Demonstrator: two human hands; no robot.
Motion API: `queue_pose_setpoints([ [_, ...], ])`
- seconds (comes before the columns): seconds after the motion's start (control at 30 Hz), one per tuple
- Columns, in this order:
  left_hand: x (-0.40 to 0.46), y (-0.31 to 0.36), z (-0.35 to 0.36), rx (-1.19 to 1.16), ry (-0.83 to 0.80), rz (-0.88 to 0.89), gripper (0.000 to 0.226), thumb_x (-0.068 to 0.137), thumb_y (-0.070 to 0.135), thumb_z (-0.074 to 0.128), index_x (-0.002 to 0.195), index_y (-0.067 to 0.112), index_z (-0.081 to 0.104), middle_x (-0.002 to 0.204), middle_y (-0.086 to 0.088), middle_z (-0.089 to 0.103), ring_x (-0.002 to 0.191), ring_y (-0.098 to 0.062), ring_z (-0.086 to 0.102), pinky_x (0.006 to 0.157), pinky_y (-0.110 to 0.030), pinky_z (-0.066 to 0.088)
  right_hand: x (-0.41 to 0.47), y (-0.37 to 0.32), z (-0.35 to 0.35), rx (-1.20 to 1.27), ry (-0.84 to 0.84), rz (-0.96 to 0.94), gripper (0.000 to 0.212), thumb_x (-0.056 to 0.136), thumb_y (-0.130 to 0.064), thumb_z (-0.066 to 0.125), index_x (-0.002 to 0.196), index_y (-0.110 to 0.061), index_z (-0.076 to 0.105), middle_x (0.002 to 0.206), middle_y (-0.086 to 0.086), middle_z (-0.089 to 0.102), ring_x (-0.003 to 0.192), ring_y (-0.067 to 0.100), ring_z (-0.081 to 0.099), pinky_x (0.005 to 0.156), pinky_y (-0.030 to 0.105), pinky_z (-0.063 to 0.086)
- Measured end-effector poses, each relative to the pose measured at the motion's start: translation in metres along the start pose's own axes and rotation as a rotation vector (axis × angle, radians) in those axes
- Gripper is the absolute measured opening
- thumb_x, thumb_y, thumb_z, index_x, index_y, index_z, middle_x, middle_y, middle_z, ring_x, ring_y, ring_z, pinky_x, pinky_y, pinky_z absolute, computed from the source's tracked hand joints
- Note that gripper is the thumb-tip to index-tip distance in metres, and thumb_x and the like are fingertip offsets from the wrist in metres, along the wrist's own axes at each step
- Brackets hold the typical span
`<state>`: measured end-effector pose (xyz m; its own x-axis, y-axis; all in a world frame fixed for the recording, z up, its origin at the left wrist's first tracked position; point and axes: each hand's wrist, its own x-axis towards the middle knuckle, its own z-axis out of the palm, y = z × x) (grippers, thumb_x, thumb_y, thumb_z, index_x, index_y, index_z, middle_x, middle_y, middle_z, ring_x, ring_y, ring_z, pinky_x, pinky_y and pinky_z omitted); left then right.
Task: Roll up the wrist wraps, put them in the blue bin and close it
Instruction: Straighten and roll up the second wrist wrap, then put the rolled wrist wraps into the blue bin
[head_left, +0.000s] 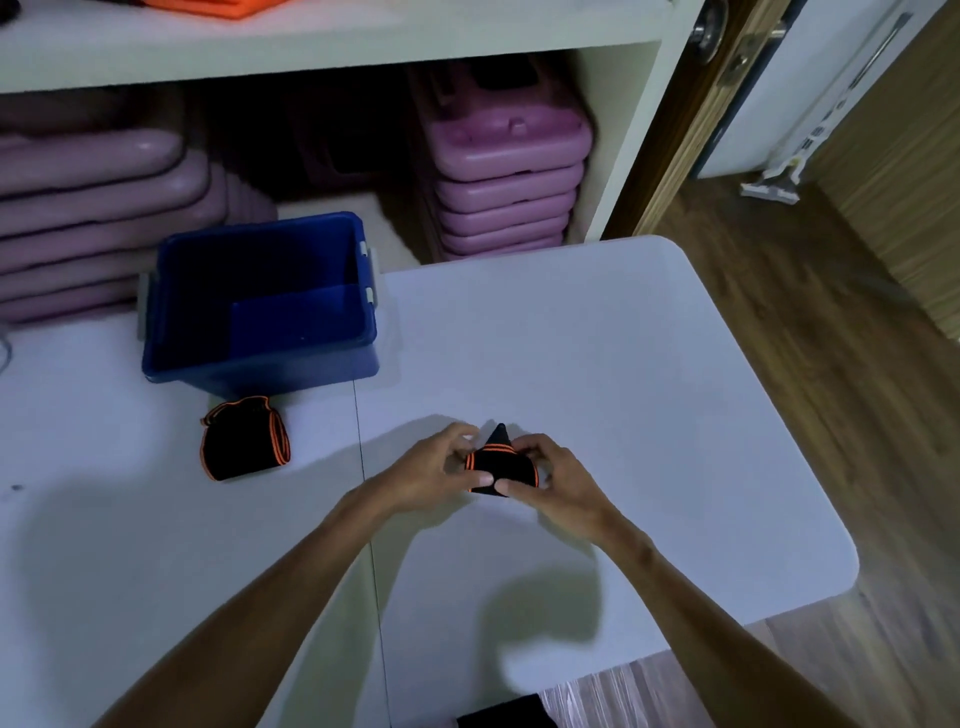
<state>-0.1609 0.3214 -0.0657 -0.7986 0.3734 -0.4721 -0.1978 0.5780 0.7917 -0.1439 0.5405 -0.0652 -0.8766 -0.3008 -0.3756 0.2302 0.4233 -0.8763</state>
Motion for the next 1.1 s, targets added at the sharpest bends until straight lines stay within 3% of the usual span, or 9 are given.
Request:
queue_pose_setpoints([
  [0.1, -0.007, 0.0, 0.005, 0.125, 0.035, 0.09, 0.052, 0.081, 0.039, 0.071, 0.127, 0.023, 0.052, 0.119, 0.007, 0.051, 0.109, -0.008, 0.05, 0.089, -0.02, 0.041, 0.006, 0.002, -0.001, -0.134, -0.095, -0.066, 0.062, 0.072, -0.04, 0.082, 0.126, -0.039, 0.052, 0.114, -0.016, 0.059, 0.11, 0.003, 0.055, 0.082, 0.017, 0.046],
  [0.17, -0.015, -0.001, 0.012, 0.136, 0.051, 0.119, 0.05, 0.08, 0.04, 0.069, 0.124, 0.022, 0.053, 0.116, 0.008, 0.048, 0.104, -0.006, 0.051, 0.088, -0.022, 0.044, 0.005, 0.0, -0.001, -0.307, -0.15, -0.092, 0.059, 0.07, -0.045, 0.079, 0.123, -0.043, 0.051, 0.112, -0.016, 0.05, 0.112, 0.002, 0.046, 0.088, 0.02, 0.041],
  [0.3, -0.039, -0.015, 0.024, 0.144, 0.143, 0.155, 0.045, 0.081, 0.041, 0.067, 0.119, 0.025, 0.049, 0.112, 0.013, 0.043, 0.094, 0.0, 0.051, 0.08, -0.021, 0.045, 0.002, -0.004, 0.011, -0.434, -0.227, -0.133, 0.066, 0.072, -0.045, 0.076, 0.131, -0.035, 0.047, 0.117, -0.017, 0.041, 0.114, 0.0, 0.043, 0.096, 0.02, 0.041],
  [0.43, -0.069, -0.027, 0.009, 0.13, 0.266, 0.195, 0.045, 0.084, 0.037, 0.063, 0.123, 0.02, 0.048, 0.117, 0.01, 0.04, 0.1, -0.006, 0.05, 0.088, -0.024, 0.046, 0.01, -0.018, 0.034, -0.499, -0.236, -0.244, 0.071, 0.079, -0.049, 0.071, 0.141, -0.03, 0.042, 0.138, -0.019, 0.038, 0.126, -0.005, 0.032, 0.102, 0.008, 0.027],
  [0.57, -0.096, -0.026, -0.051, 0.188, 0.477, 0.263, 0.047, 0.085, 0.044, 0.062, 0.126, 0.022, 0.051, 0.126, 0.009, 0.043, 0.116, -0.004, 0.046, 0.101, -0.019, 0.037, 0.042, -0.08, 0.059, -0.519, -0.201, -0.426, 0.057, 0.084, -0.045, 0.069, 0.134, -0.029, 0.048, 0.13, -0.011, 0.052, 0.12, 0.005, 0.039, 0.097, 0.009, 0.029],
  [0.7, -0.111, -0.038, -0.138, 0.335, 0.9, 0.311, 0.044, 0.091, 0.044, 0.053, 0.124, 0.016, 0.057, 0.133, -0.003, 0.049, 0.124, -0.013, 0.046, 0.107, -0.021, 0.032, 0.097, -0.15, 0.084, -0.584, -0.088, -0.624, 0.068, 0.088, -0.041, 0.068, 0.143, -0.011, 0.043, 0.142, 0.007, 0.048, 0.129, 0.019, 0.039, 0.11, 0.021, 0.028],
  [0.8, -0.104, -0.071, -0.203, 0.377, 1.107, 0.131, 0.046, 0.095, 0.036, 0.044, 0.133, 0.009, 0.05, 0.14, -0.016, 0.046, 0.128, -0.03, 0.044, 0.108, -0.037, 0.036, 0.141, -0.199, 0.107, -0.585, -0.043, -0.643, 0.07, 0.088, -0.033, 0.07, 0.147, -0.012, 0.038, 0.145, 0.008, 0.045, 0.133, 0.02, 0.035, 0.112, 0.023, 0.025],
  [0.9, -0.091, -0.1, -0.244, 0.39, 1.02, -0.058, 0.061, 0.096, 0.043, 0.027, 0.145, 0.007, 0.033, 0.152, -0.02, 0.032, 0.14, -0.036, 0.03, 0.112, -0.048, 0.032, 0.188, -0.229, 0.135, -0.65, -0.061, -0.602, 0.07, 0.088, -0.032, 0.07, 0.146, -0.014, 0.037, 0.137, 0.007, 0.052, 0.128, 0.022, 0.033, 0.111, 0.032, 0.032],
  [1.1, -0.076, -0.128, -0.246, 0.365, 0.885, -0.071, 0.067, 0.094, 0.039, 0.014, 0.148, 0.0, 0.02, 0.156, -0.018, 0.021, 0.145, -0.032, 0.018, 0.115, -0.051, 0.026, 0.268, -0.231, 0.193, -0.781, -0.137, -0.409, 0.056, 0.087, -0.027, 0.07, 0.135, -0.015, 0.045, 0.13, 0.009, 0.056, 0.116, 0.026, 0.036, 0.102, 0.042, 0.038],
])
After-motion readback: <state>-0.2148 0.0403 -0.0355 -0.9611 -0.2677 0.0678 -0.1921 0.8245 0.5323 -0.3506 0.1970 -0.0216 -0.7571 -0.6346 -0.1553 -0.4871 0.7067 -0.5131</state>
